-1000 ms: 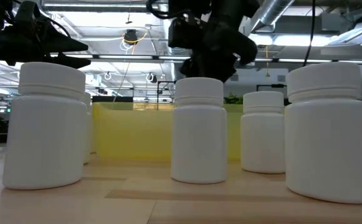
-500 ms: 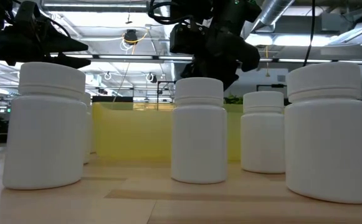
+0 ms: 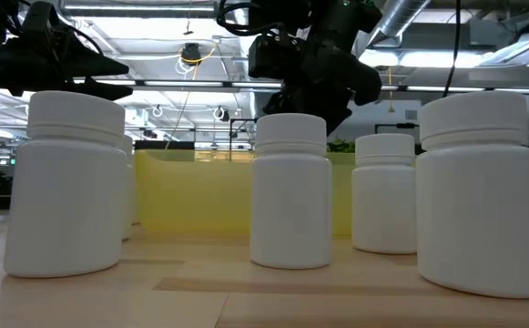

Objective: Pick and place pill bottles into a basket
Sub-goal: Put the white pill bottle into the yellow bin

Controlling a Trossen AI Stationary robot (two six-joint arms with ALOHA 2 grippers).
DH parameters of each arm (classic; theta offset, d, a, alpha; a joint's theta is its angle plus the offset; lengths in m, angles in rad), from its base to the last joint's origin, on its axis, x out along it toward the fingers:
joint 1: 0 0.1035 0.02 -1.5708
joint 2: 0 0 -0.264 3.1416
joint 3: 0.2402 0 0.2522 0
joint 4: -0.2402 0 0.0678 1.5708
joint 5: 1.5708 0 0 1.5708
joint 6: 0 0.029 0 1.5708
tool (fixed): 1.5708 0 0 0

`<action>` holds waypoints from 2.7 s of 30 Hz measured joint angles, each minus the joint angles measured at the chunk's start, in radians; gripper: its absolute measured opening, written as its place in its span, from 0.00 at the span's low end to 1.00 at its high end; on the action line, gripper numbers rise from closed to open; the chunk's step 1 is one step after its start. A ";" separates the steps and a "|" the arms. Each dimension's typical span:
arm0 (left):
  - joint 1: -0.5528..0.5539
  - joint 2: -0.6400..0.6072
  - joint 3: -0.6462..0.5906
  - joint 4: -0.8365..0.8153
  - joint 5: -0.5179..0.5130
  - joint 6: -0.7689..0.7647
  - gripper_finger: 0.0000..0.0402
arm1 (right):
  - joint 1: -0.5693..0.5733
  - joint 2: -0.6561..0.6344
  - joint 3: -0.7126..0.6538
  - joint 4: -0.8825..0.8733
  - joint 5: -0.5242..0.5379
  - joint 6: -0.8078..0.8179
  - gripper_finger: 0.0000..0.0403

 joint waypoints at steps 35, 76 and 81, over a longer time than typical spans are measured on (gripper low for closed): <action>0.000 0.000 0.000 0.000 0.000 0.000 0.48 | -0.001 -0.005 0.553 -0.727 0.326 -0.004 0.61; 0.000 0.000 0.000 0.000 0.000 0.000 0.48 | -0.221 -0.647 0.173 -0.585 0.396 0.253 0.61; 0.000 0.000 0.000 0.000 0.000 0.000 0.48 | -0.250 -0.826 -0.172 -0.310 0.356 0.262 0.61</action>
